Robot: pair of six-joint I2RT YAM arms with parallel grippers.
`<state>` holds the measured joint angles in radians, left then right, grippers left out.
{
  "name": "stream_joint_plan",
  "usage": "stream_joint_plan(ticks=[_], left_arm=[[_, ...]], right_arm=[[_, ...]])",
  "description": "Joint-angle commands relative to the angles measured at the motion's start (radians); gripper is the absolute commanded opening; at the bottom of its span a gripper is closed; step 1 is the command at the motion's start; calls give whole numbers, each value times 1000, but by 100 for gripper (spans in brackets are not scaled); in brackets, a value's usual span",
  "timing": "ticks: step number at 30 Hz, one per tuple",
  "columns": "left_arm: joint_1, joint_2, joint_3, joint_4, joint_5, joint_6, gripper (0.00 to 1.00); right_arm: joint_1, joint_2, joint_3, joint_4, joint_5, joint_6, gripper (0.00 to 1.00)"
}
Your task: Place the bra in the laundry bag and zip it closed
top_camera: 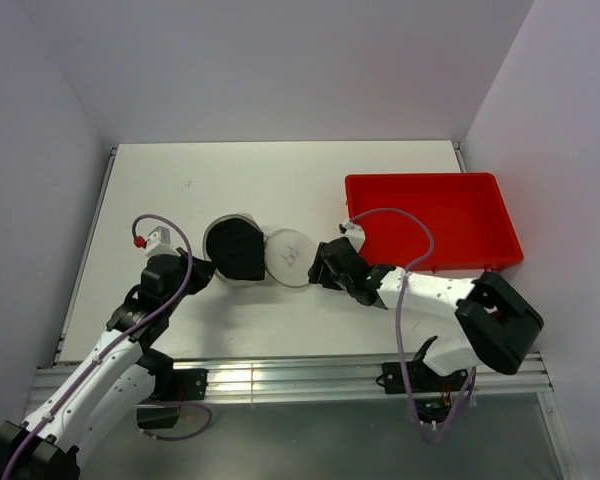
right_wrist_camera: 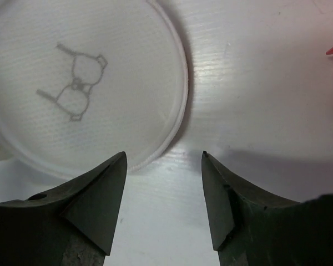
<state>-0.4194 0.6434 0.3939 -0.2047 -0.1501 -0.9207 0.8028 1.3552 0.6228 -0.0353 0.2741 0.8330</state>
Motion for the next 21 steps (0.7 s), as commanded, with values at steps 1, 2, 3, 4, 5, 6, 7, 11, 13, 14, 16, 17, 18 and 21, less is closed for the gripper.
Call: stream_joint_plan(ticks=[1, 2, 3, 4, 5, 6, 7, 11, 13, 14, 16, 17, 18, 21], left_arm=[[4, -8, -15, 39, 32, 9, 0], [4, -4, -18, 42, 40, 13, 0], [4, -1, -21, 50, 43, 16, 0], [4, 5, -23, 53, 47, 16, 0], [4, 9, -24, 56, 52, 17, 0], [5, 12, -26, 66, 55, 17, 0], [4, 15, -26, 68, 58, 16, 0], [4, 9, -30, 80, 69, 11, 0], [4, 7, -23, 79, 64, 11, 0], [5, 7, -23, 74, 61, 11, 0], [4, 2, -6, 67, 50, 19, 0], [4, 2, 2, 64, 44, 22, 0], [4, 4, 20, 65, 41, 32, 0], [4, 19, 77, 60, 40, 46, 0]], right_arm=[[-33, 70, -23, 142, 16, 103, 64], [-43, 105, -26, 181, -1, 116, 64], [-48, 123, -20, 193, -10, 120, 63], [-53, 142, -15, 204, -18, 123, 59], [-59, 159, -9, 221, -21, 126, 57], [-62, 192, 8, 224, -23, 129, 55], [-66, 206, 14, 229, -24, 135, 45], [-86, 283, 44, 273, -36, 140, 23], [-91, 297, 55, 293, -24, 140, 0], [-91, 297, 49, 302, -6, 135, 0], [-85, 216, 15, 321, 55, 103, 0], [-79, 175, 9, 299, 80, 85, 0], [-74, 79, 14, 270, 103, 59, 0], [-39, -162, 78, 105, 206, -84, 0]])
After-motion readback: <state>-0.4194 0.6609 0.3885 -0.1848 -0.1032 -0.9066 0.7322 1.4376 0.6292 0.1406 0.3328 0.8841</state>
